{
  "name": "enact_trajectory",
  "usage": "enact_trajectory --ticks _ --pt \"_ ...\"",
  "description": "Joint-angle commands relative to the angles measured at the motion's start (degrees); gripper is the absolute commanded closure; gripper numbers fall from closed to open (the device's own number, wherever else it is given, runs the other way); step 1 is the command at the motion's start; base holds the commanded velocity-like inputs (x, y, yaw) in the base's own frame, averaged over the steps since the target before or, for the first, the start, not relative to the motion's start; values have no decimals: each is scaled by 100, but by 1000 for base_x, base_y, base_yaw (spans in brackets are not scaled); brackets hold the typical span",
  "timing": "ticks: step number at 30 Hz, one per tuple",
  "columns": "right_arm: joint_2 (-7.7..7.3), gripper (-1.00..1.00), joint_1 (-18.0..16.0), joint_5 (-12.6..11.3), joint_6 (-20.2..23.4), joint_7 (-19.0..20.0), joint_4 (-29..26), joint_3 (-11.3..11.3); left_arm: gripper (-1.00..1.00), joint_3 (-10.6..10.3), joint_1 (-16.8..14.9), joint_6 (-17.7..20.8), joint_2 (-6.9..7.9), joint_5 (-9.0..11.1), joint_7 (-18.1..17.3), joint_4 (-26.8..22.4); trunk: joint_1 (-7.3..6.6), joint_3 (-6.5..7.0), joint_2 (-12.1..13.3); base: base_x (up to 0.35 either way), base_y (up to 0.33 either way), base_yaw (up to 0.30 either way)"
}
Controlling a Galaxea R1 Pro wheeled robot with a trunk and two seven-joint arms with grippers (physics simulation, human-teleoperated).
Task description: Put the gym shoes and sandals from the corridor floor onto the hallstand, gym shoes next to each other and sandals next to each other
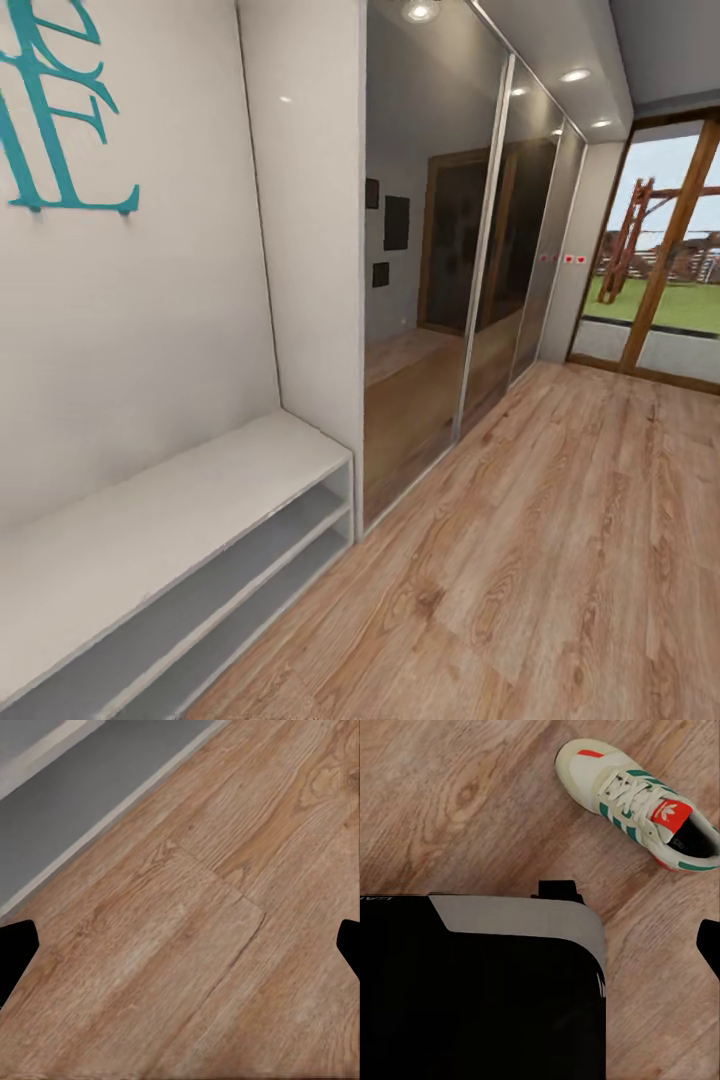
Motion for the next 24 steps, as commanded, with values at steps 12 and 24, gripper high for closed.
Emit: enact_trajectory --ticks 12,24 --pt "-3 -100 0 -3 -1 3 -5 -2 -100 6 -4 -11 1 -1 -8 8 -2 30 -3 -26 0 289" --pt "-1 -100 0 -3 -1 5 -7 -2 -100 9 -1 -9 -1 7 -7 8 -2 77 -3 -1 0 289"
